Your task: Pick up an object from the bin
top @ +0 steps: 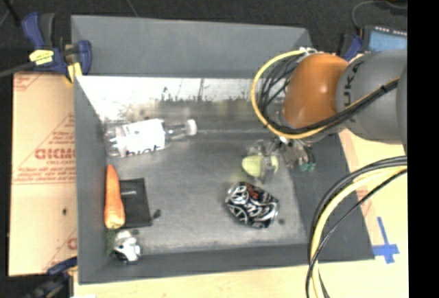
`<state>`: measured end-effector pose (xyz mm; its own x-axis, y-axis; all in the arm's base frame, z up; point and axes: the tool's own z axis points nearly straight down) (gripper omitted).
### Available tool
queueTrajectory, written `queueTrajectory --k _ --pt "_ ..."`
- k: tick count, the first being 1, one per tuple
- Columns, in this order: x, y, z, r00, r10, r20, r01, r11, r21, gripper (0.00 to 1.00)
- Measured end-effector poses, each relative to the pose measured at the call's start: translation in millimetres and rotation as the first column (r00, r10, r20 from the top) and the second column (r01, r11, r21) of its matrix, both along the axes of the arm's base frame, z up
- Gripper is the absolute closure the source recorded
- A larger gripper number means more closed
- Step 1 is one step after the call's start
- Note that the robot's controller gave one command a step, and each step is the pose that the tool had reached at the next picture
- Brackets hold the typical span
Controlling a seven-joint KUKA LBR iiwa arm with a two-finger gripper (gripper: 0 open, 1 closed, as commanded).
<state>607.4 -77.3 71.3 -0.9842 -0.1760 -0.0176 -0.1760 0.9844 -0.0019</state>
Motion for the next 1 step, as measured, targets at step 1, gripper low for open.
queueTrajectory --k 1 --pt "6.7 5.3 132.5 1.0 0.02 0.006 -0.02 1.0 -0.001 1.0"
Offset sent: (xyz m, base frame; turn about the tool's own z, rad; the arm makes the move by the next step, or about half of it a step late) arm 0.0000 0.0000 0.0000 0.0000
